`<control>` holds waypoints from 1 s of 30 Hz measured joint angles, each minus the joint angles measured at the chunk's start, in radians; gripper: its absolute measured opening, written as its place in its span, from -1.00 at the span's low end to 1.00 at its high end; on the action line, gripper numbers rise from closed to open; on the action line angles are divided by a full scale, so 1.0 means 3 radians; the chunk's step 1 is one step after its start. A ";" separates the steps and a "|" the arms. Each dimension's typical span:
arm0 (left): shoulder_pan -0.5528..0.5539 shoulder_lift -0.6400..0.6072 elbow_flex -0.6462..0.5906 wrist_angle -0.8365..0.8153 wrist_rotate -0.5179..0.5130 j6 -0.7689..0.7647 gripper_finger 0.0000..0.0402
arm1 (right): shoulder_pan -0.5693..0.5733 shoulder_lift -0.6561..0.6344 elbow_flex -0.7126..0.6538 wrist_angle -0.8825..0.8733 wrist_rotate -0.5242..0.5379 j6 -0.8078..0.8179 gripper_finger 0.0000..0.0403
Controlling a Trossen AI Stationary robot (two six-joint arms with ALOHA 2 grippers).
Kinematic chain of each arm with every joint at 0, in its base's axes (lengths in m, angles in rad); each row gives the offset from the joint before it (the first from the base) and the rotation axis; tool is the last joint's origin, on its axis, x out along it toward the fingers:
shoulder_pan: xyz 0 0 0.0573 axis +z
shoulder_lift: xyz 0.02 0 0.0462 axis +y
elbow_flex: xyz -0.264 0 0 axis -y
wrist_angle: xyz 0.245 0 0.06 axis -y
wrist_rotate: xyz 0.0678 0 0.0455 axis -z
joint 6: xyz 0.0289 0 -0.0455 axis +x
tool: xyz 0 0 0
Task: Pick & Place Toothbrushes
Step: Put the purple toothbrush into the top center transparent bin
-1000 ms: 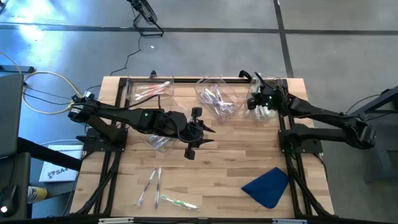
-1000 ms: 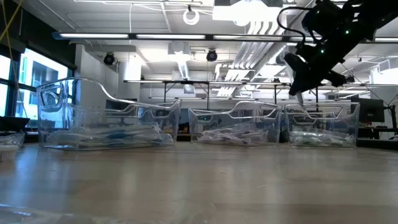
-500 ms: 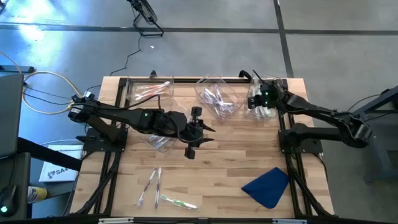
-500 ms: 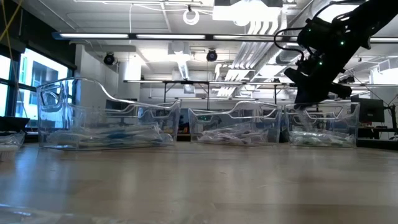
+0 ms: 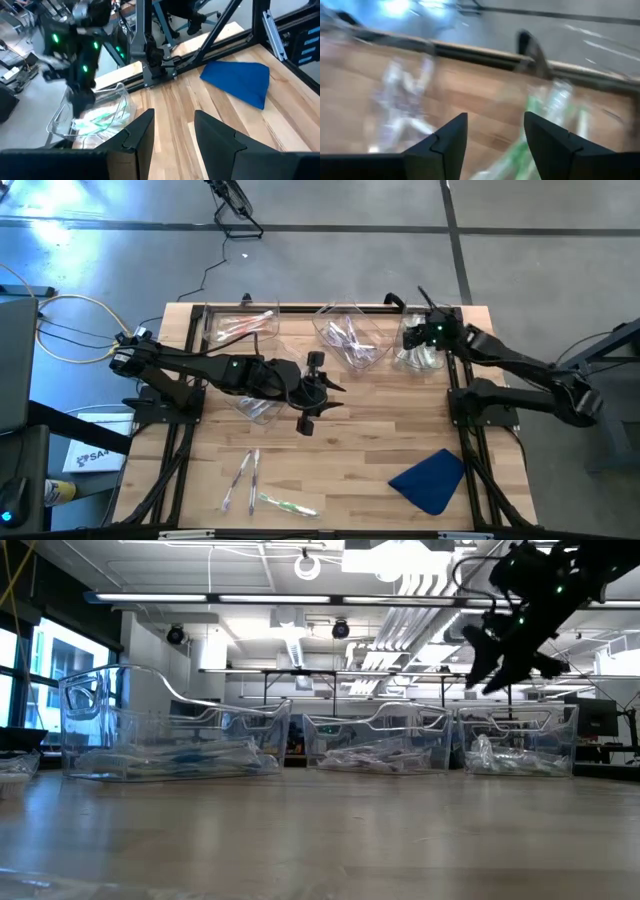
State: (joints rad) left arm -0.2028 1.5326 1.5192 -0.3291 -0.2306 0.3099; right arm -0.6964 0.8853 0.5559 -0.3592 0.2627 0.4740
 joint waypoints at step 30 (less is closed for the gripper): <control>-0.0550 0.0096 0.0000 -0.1373 -0.0738 -0.0457 -0.33 | 0.1784 -0.0942 -0.0105 0.0509 -0.1871 -0.0539 -0.98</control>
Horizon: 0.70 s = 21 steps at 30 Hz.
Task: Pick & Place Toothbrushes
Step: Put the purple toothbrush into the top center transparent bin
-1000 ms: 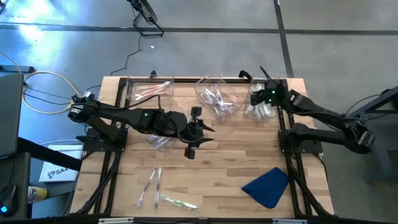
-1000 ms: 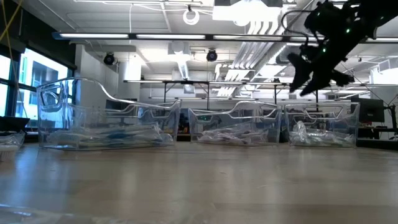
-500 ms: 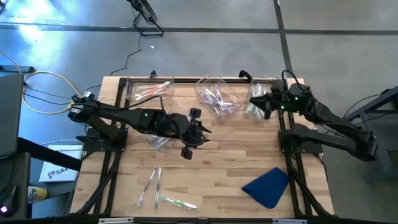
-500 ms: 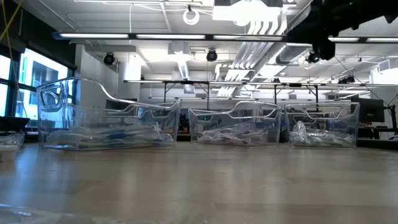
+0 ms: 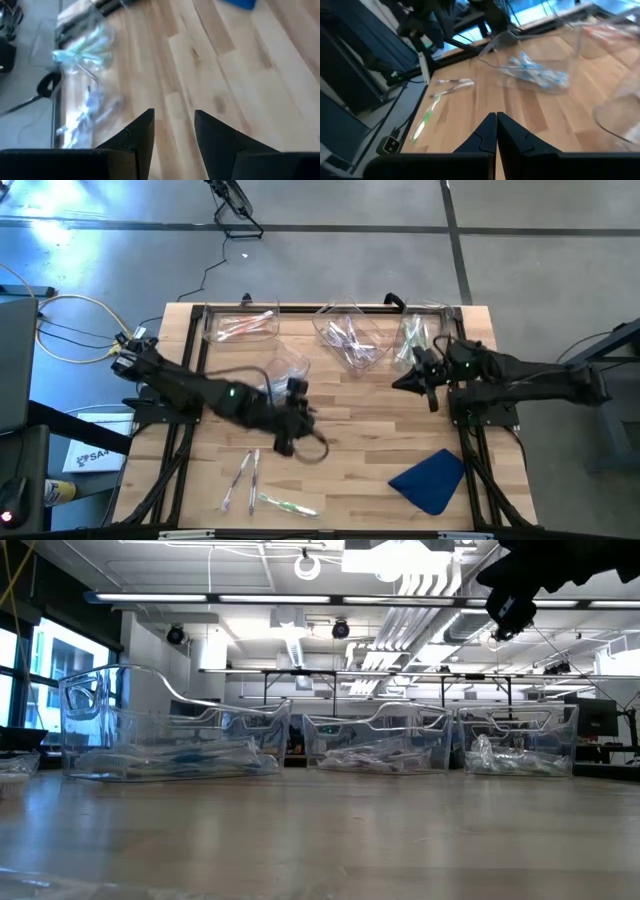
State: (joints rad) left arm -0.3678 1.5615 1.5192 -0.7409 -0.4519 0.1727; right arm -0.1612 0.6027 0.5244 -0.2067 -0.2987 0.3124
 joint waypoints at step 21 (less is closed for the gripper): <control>-0.1026 0.0151 -0.0002 -0.0130 -0.0110 -0.1923 -0.33 | 0.1241 0.0944 -0.0748 0.2037 0.0822 -0.0002 -0.99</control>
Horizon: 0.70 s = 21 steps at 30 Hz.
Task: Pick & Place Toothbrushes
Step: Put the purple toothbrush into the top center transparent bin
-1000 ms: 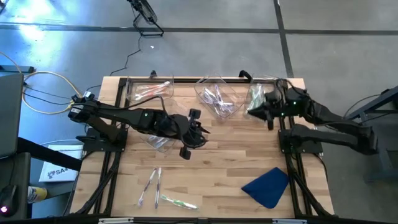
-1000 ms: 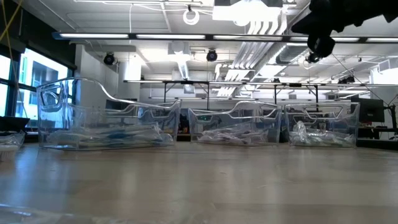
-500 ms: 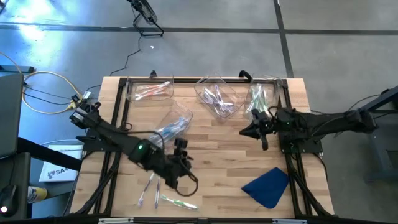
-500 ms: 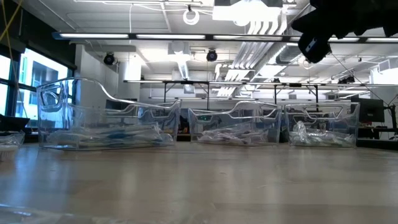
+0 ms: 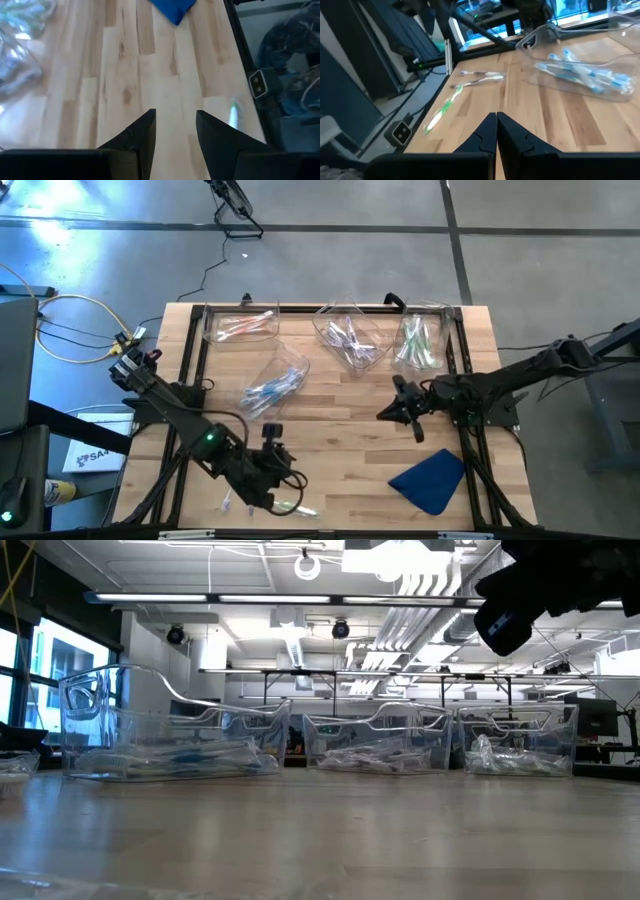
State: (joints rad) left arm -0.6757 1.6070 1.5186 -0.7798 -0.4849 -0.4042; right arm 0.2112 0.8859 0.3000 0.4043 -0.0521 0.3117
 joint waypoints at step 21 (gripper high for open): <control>-0.0047 -0.0001 -0.0350 -0.0202 0.0830 -0.2126 -0.33 | 0.0263 0.0122 0.0000 0.0188 0.0129 -0.0021 -0.99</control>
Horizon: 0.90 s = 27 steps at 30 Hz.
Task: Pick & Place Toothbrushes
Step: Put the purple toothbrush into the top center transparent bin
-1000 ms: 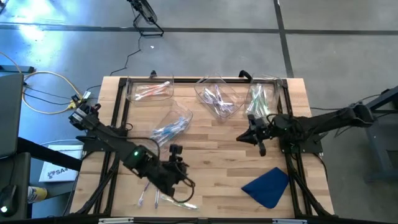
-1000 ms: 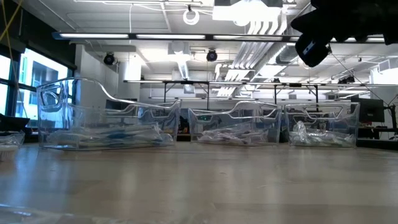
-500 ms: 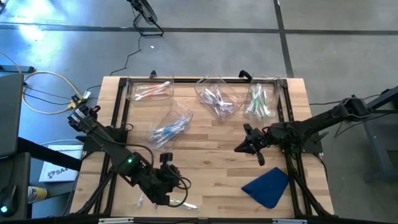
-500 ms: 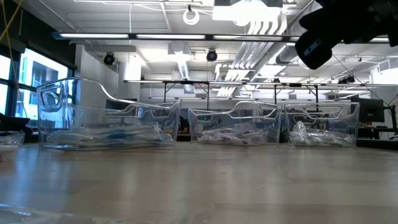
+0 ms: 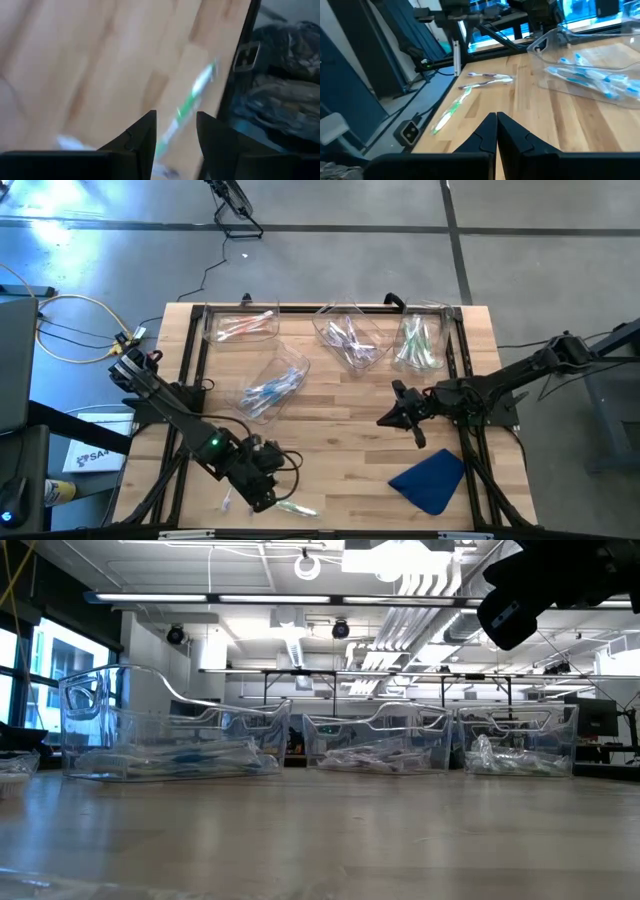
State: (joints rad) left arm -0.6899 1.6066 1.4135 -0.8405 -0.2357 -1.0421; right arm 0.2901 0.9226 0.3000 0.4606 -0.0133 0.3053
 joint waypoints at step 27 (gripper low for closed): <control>-0.0256 0.0350 -0.0624 0.0043 0.0801 -0.2314 -0.33 | 0.0000 0.0000 0.0000 -0.0230 0.0063 -0.0048 -0.99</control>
State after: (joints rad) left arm -0.7666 1.7116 1.2263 -0.8276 0.0047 -1.7362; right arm 0.2901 0.9226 0.3000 0.3916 0.0055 0.2909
